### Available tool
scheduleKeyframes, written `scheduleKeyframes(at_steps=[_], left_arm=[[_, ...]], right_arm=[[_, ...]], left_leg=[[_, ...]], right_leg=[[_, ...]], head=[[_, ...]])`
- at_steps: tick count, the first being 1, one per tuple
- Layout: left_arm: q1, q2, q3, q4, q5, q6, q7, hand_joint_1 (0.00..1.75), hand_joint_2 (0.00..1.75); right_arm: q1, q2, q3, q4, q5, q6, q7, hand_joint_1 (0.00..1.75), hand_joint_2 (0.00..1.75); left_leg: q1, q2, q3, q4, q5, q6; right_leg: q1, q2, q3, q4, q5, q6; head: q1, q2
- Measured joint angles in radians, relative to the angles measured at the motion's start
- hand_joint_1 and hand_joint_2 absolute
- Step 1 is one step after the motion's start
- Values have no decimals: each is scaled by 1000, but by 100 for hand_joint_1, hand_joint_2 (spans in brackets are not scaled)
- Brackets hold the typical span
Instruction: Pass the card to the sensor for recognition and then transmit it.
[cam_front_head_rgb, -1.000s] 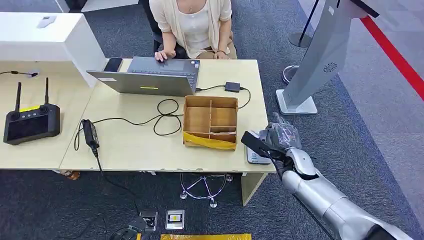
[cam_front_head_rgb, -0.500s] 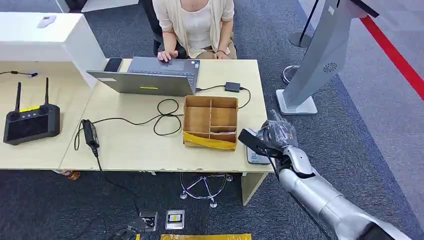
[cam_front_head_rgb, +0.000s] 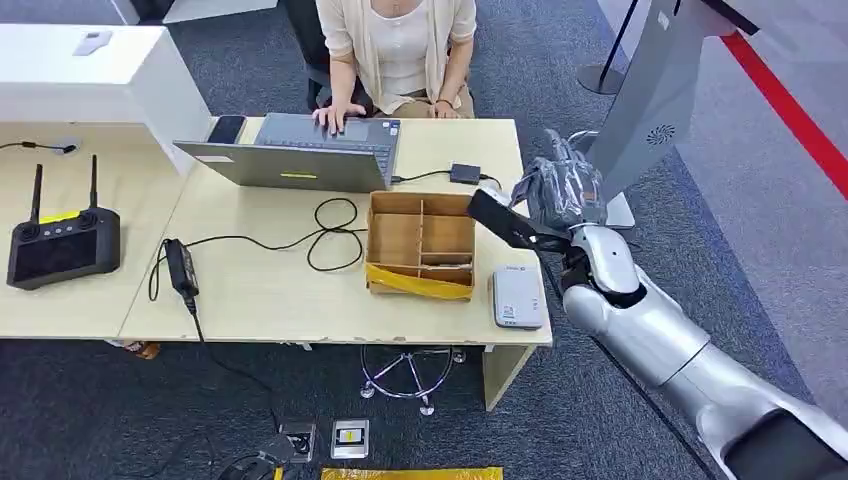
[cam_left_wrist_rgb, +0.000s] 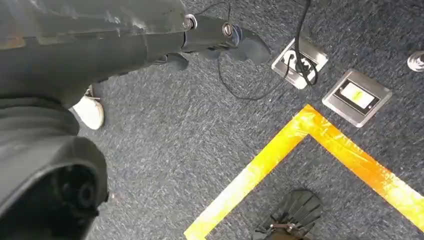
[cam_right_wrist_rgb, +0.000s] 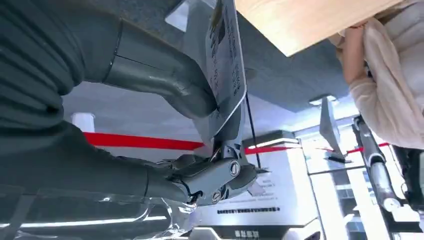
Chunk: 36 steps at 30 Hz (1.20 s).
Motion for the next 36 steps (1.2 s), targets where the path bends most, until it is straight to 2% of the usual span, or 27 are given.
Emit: scheduleKeyframes(at_steps=[8, 14, 23, 36], left_arm=[[-22, -9, -3, -2, -28, -42, 0, 0, 0], [-37, -26, -4, -6, -32, -54, 0, 0, 0], [-58, -63, -5, -5, -34, -52, 25, 0, 0], [-67, -87, -5, -5, -35, -53, 52, 0, 0]], right_arm=[[-107, -15, 14, -81, 11, 136, 51, 175, 175], [-137, 21, 35, -62, -12, 126, 39, 175, 175], [-168, 111, 77, 71, -20, 115, 27, 175, 175], [-178, 155, 95, 170, -21, 116, 6, 175, 175]], left_leg=[[0, 0, 0, 0, 0, 0], [0, 0, -1, 0, 0, 0], [0, 0, -1, 0, 0, 0], [0, 0, -1, 0, 0, 0]], right_leg=[[0, 0, 0, 0, 0, 0], [0, 0, 0, 0, 0, 0], [0, -1, 0, 0, 0, 0], [0, 0, 0, 0, 0, 0]], head=[[0, 0], [0, 0], [0, 0], [0, 0]])
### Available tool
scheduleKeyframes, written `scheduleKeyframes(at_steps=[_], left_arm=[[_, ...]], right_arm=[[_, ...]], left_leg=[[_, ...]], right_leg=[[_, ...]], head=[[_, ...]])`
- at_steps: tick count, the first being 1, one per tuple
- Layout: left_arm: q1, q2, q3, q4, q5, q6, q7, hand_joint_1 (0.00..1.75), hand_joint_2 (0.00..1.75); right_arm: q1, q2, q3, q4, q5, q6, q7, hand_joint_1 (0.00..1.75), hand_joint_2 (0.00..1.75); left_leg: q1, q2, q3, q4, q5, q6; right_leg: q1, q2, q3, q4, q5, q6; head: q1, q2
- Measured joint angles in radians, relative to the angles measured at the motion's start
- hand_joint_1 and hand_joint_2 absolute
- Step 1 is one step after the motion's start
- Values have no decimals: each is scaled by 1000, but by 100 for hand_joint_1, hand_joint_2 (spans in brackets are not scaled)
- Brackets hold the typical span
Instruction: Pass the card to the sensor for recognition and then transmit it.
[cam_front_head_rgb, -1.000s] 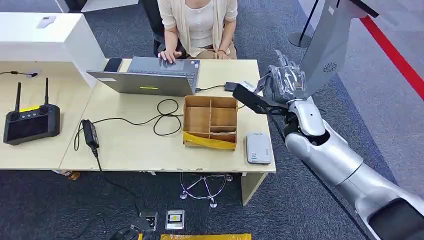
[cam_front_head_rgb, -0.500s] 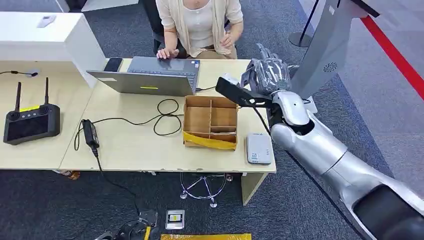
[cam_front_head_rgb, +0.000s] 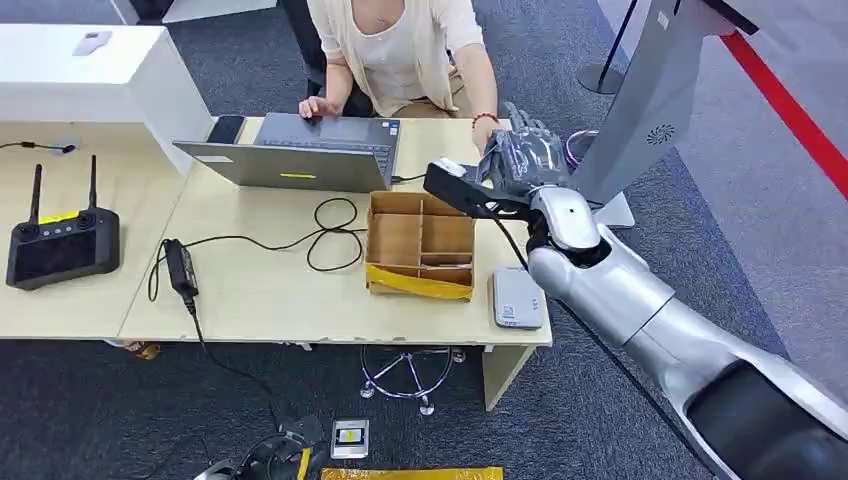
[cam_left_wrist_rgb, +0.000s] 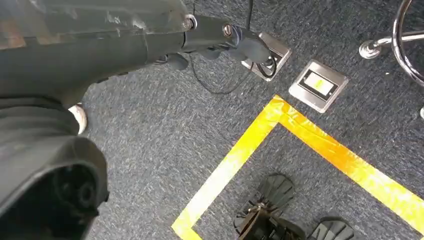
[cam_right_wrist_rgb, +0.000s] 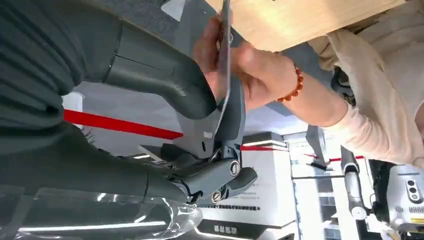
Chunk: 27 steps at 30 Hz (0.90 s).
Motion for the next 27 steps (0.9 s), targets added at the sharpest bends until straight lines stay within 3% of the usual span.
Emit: scheduleKeyframes(at_steps=[12, 13, 14, 20, 27], left_arm=[[-8, -10, 0, 6, 31, 0, -5, 0, 0], [-8, -10, 0, 6, 32, 0, -8, 0, 0], [-9, -10, 0, 6, 32, 0, -9, 0, 0], [-8, -10, 0, 8, 40, 2, -20, 0, 0], [-8, -9, 0, 10, 59, 3, -34, 0, 0]], right_arm=[[-11, 12, 0, 68, 6, 2, -32, 175, 175], [-11, 12, 0, 71, 6, 2, -33, 0, 175], [-11, 12, 0, 74, 6, 2, -33, 0, 0], [-11, 11, -1, 86, -18, -7, -82, 0, 0], [-10, 11, -1, 94, -17, -13, -87, 0, 0]], left_leg=[[0, 0, 0, 0, 0, 0], [0, 0, 0, 0, 0, 0], [0, 0, 0, 0, 0, 0], [0, 0, 0, 0, 0, 0], [0, 0, 0, 0, 0, 0]], right_leg=[[0, 0, 0, 0, 0, 0], [0, 0, 0, 0, 0, 0], [0, 0, 0, 0, 0, 0], [0, 0, 0, 0, 0, 0], [0, 0, 0, 0, 0, 0]], head=[[0, 0], [0, 0], [0, 0], [0, 0], [0, 0]])
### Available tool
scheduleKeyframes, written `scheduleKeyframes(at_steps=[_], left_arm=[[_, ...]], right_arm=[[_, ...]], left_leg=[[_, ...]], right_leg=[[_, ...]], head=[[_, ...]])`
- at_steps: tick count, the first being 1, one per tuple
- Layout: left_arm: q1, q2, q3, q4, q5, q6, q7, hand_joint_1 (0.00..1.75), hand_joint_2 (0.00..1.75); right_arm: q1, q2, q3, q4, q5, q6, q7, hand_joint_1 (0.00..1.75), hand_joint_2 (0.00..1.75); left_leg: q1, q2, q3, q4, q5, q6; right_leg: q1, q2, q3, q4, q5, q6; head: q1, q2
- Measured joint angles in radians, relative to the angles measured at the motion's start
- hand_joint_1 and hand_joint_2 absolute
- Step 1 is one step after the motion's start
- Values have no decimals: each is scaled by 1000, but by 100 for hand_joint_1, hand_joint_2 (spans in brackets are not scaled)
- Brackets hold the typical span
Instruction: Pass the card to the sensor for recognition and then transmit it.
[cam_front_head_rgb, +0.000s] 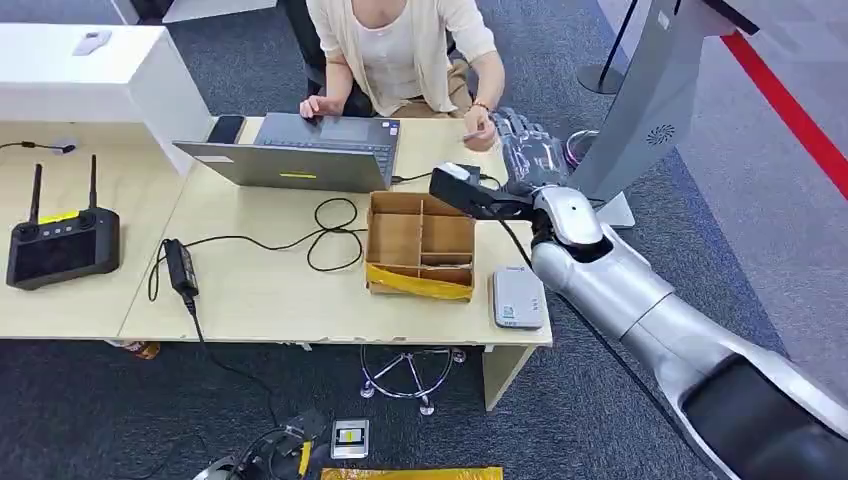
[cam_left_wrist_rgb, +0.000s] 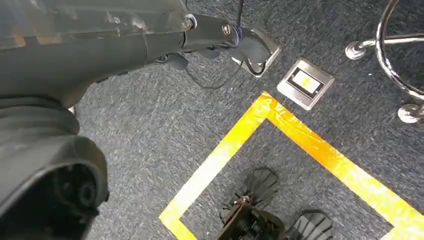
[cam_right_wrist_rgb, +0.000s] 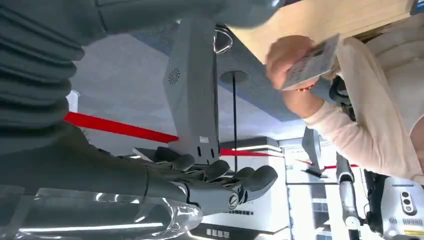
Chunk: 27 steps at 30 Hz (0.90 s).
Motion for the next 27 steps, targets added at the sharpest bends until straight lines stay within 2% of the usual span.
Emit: scheduleKeyframes(at_steps=[5, 10, 16, 18, 21, 27], left_arm=[[1, 1, 5, 4, 50, 9, -40, 0, 0], [3, 2, 5, 5, 38, 29, -65, 0, 0], [14, 6, 4, 5, 39, 92, -116, 0, 0], [21, 10, 4, 4, 32, 111, -113, 0, 0], [24, 15, 3, 3, 26, 138, -67, 0, 0], [26, 19, 2, -4, 11, 149, -7, 0, 0]], right_arm=[[10, -11, 0, -4, 9, -26, 9, 0, 0], [38, -37, -2, -33, 3, -70, -8, 0, 0], [122, -103, -32, -104, 3, -99, -4, 0, 0], [158, -134, -47, -131, 1, -105, 1, 0, 0], [204, -172, -72, -181, 0, -116, 8, 0, 0], [246, -208, -94, -250, 0, -111, 17, 0, 0]], left_leg=[[0, 0, 0, 0, 0, 0], [0, 0, 0, 0, 0, 0], [0, 0, 0, 0, 0, 0], [0, 0, 0, 0, 0, 0], [0, 1, 0, 0, 0, 0], [0, 1, 1, 0, 0, 0]], right_leg=[[0, 0, 0, 0, 0, 0], [0, 0, 0, 0, 0, 0], [0, -1, 0, -1, 0, 0], [0, -1, 0, -1, 0, 0], [0, 0, 0, -1, 0, 0], [0, 0, 0, -1, 0, 0]], head=[[0, 0], [0, 0], [0, 0], [0, 0], [0, 0], [0, 0]])
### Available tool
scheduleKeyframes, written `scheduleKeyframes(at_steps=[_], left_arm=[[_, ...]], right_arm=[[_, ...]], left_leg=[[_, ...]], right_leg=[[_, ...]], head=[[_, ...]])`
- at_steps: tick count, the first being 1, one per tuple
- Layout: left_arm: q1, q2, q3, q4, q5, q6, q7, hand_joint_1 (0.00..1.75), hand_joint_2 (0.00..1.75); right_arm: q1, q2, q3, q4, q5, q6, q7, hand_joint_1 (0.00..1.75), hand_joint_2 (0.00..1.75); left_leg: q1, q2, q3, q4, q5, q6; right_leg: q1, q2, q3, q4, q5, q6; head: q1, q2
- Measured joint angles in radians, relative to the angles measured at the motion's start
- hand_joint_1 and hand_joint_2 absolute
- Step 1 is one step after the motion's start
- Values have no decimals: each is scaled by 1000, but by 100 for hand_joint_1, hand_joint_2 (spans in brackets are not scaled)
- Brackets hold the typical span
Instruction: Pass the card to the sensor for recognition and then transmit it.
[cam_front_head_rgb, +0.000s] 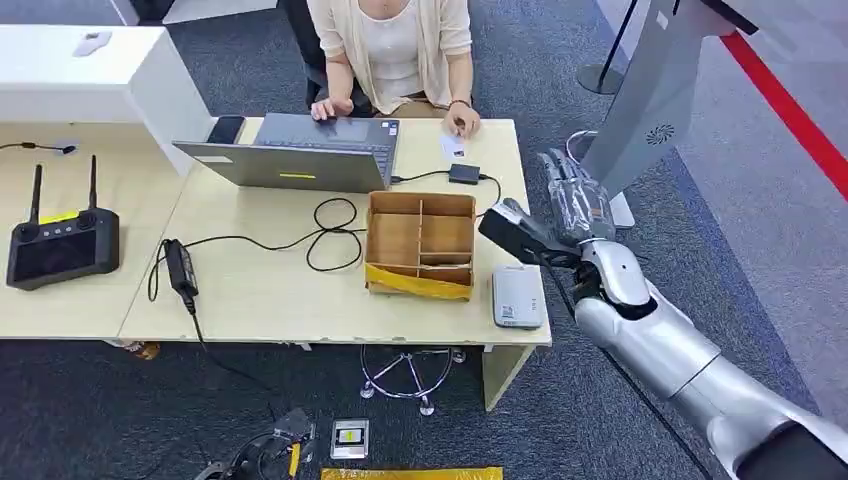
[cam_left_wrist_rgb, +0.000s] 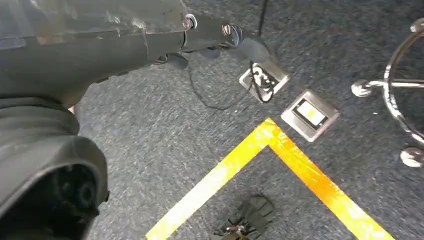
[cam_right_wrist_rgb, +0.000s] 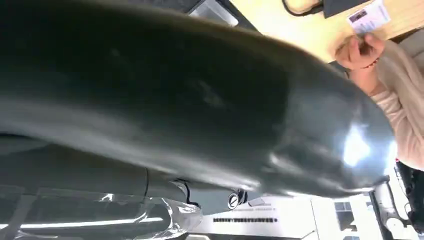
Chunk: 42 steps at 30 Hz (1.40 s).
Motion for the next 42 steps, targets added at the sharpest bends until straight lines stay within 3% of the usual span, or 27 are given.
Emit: scheduleKeyframes(at_steps=[11, 12, 20, 32, 42], left_arm=[[10, 5, 2, -6, 17, -4, 34, 0, 0], [11, 5, 2, -6, 19, -4, 34, 0, 0], [19, 10, 3, -12, 29, -6, 34, 0, 0], [28, 21, 5, -12, 60, -18, 31, 0, 0], [44, 39, 4, -20, 113, -38, 20, 0, 0]], right_arm=[[58, -17, -7, -81, -21, -6, -14, 0, 0], [67, -17, -5, -87, -22, -6, -16, 0, 175], [98, -11, 14, -112, -32, -26, -32, 0, 175], [151, 40, 61, -113, -7, -115, -42, 0, 175], [212, 81, 103, -113, -97, -282, -56, 0, 175]], left_leg=[[0, 0, 0, 0, 0, 0], [0, 0, -1, 0, 0, 0], [0, 0, -1, 0, 0, 0], [0, 0, -1, 0, 0, 0], [0, 0, -1, 0, 0, 0]], right_leg=[[0, 0, 0, 0, 0, 0], [0, 0, 0, 0, 0, 0], [0, 0, 0, 0, 0, 0], [0, 0, 0, 0, 0, 0], [0, 0, 0, 0, 0, 0]], head=[[0, 0], [0, 0], [0, 0], [0, 0], [0, 0]])
